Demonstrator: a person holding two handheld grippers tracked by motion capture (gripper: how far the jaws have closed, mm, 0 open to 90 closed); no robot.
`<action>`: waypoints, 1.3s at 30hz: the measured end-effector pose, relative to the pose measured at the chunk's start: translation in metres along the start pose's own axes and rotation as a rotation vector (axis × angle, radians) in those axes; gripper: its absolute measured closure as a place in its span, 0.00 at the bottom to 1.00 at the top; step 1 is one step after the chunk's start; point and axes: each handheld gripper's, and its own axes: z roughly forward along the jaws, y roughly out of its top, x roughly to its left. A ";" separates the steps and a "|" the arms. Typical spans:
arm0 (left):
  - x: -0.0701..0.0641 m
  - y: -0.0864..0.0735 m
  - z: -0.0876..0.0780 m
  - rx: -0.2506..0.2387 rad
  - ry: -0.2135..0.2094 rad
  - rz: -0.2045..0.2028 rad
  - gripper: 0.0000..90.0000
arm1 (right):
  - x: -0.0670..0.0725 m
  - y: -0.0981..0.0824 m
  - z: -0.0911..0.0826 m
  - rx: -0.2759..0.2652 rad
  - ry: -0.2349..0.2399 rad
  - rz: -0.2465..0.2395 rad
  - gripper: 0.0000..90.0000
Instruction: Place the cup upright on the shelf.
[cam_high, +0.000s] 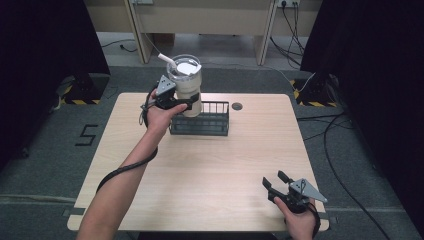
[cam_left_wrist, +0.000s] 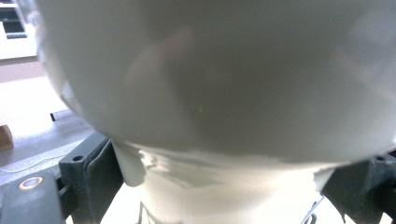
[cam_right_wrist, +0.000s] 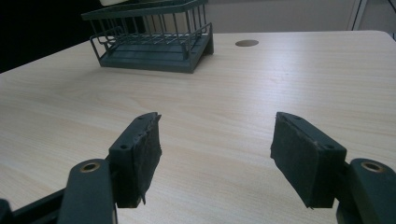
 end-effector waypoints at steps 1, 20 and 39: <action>0.000 -0.001 0.002 0.003 0.000 0.000 0.12 | 0.000 0.000 0.000 0.001 0.001 0.000 0.37; 0.001 -0.021 0.027 0.056 0.021 -0.024 0.12 | 0.001 -0.002 0.001 0.010 0.012 0.000 0.37; 0.000 -0.048 0.038 0.107 0.037 -0.041 0.12 | 0.001 -0.002 0.002 0.016 0.020 -0.009 0.37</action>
